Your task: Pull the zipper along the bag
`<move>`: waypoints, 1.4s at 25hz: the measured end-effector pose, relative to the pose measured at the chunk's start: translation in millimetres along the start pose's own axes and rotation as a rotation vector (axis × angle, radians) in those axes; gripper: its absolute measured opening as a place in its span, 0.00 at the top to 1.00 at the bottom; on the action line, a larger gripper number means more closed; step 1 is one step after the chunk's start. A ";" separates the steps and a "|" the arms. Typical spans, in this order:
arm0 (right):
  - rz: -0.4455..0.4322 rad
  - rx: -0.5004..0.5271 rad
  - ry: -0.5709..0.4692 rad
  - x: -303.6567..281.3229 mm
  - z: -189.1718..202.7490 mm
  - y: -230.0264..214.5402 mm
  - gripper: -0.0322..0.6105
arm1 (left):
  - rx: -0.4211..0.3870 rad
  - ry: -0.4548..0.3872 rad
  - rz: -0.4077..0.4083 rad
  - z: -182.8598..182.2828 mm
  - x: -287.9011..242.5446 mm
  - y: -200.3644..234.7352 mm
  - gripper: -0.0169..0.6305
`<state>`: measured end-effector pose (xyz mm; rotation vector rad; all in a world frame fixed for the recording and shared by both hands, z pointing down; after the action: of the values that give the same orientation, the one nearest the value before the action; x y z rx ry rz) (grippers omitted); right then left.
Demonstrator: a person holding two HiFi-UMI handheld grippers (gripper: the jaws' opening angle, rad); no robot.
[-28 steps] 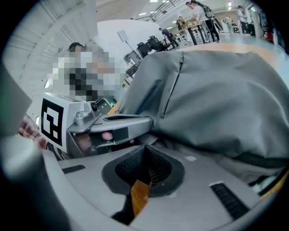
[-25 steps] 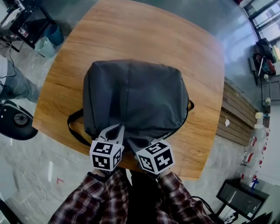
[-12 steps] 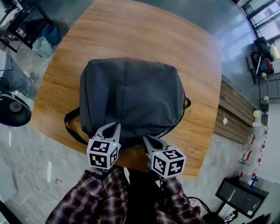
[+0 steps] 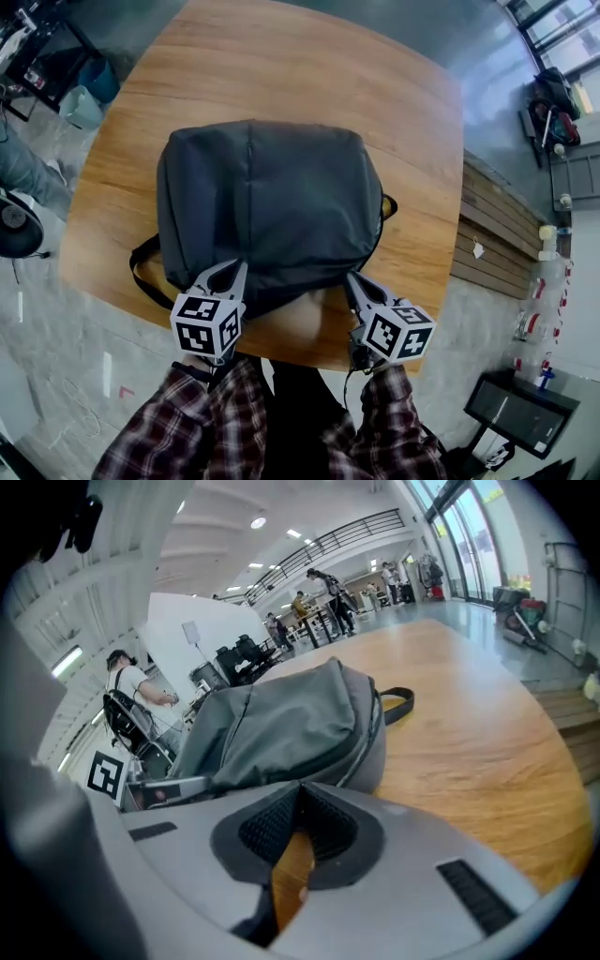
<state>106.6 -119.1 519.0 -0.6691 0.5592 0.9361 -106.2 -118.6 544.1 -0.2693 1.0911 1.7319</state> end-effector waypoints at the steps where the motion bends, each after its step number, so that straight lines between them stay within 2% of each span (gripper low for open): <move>1: 0.007 -0.006 -0.010 1.6 -2.0 -3.9 0.92 | -0.002 -0.001 0.000 -0.1 -0.7 -0.7 0.96; 8: -0.004 -0.057 -0.061 17.3 -3.0 -20.3 0.92 | -0.012 0.008 0.015 -0.7 0.5 -1.6 0.96; 10: -0.027 -0.016 -0.041 17.0 0.5 -11.9 0.92 | -0.034 0.014 0.005 -0.6 1.1 1.4 0.96; 12: -0.079 0.051 0.001 15.0 10.5 3.7 0.92 | -0.074 0.026 -0.034 -3.0 1.9 11.0 0.96; 14: -0.134 0.108 0.036 11.0 20.9 24.2 0.93 | -0.090 0.024 -0.107 -14.0 4.6 23.7 0.96; 16: -0.166 0.142 0.051 5.8 28.2 46.4 0.93 | -0.062 -0.014 -0.170 -32.1 11.4 27.0 0.96; 17: -0.178 0.151 0.054 2.2 31.1 58.0 0.93 | -0.039 -0.040 -0.169 -41.2 15.5 21.1 0.96; 20: -0.217 0.157 0.047 -11.2 37.2 96.1 0.93 | 0.032 -0.070 -0.061 -51.1 19.2 -17.5 0.96; 23: -0.243 0.171 0.024 -21.4 38.9 130.8 0.93 | 0.079 -0.020 0.015 -30.3 5.8 -42.4 0.96; 25: -0.254 0.195 0.023 -24.3 41.1 146.7 0.93 | 0.106 0.006 0.018 -10.3 -6.3 -38.3 0.96; 27: -0.255 0.231 0.039 -24.8 46.3 153.4 0.93 | 0.095 0.003 0.008 2.2 -13.3 -28.3 0.96; 30: -0.251 0.260 0.053 -20.6 54.0 149.8 0.93 | 0.079 0.001 0.011 4.0 -15.5 -24.1 0.96; 35: -0.229 0.279 0.039 -12.0 51.5 143.4 0.93 | 0.101 0.029 0.037 2.6 -16.3 -24.0 0.96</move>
<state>-15.6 -27.3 522.6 -0.4881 0.6199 0.6176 -77.9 -125.5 542.8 -0.2127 1.2079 1.7038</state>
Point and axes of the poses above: the fingertips, and each gripper's own axes: x backward along the fingers, y to its left, z out of its underside, the point moved 1 cm from there along x, backward along the fingers, and after that the axes turned 13 degrees about x, right-handed, at the moved point
